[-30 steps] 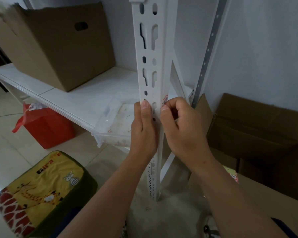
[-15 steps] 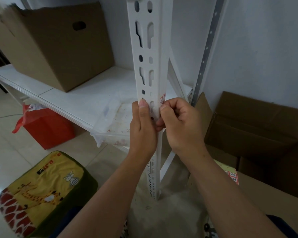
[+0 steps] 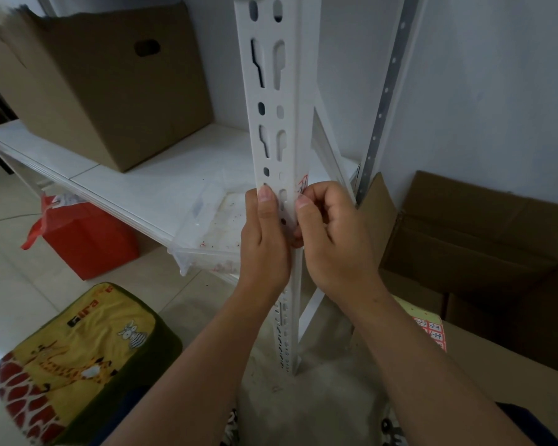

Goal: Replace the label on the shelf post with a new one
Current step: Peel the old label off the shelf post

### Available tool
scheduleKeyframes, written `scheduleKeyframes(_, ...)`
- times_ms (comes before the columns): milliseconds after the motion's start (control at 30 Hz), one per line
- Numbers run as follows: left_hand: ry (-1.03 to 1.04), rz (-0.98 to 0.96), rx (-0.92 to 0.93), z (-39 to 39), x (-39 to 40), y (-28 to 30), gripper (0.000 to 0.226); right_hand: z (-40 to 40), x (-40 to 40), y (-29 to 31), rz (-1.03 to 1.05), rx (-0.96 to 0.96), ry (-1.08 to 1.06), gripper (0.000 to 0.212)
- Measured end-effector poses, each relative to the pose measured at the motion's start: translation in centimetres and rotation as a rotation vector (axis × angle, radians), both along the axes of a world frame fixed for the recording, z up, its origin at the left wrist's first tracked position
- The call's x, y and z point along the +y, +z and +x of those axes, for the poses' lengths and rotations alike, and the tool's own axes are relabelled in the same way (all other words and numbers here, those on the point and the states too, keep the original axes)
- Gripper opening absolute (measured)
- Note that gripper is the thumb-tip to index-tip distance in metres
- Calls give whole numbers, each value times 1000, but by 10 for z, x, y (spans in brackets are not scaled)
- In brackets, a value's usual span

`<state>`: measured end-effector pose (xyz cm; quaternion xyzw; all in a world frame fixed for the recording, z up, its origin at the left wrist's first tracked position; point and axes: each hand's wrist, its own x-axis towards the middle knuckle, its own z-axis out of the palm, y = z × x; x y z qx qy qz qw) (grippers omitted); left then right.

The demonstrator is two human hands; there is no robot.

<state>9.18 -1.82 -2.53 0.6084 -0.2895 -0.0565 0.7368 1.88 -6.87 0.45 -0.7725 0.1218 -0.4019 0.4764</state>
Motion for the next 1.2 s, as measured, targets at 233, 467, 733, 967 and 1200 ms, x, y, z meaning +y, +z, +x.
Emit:
scheduleKeyframes(233, 6, 7, -10, -1, 1, 1, 52, 2, -2, 1, -9, 25, -44, 13)
scheduleKeyframes(467, 13, 70, 23, -3, 4, 4, 50, -3, -1, -12, 264, 81, -2, 17)
scheduleKeyframes(733, 367, 186, -212, -13, 12, 2, 36, -10, -5, -10, 318, -17, 88, 11)
scheduleKeyframes(967, 240, 84, -479, -27, 33, 15, 16, -16, -7, -7, 271, -32, 121, 21)
scheduleKeyframes(1200, 155, 82, -461, -28, 34, 18, 12, -15, -8, -13, 213, -33, 111, 33)
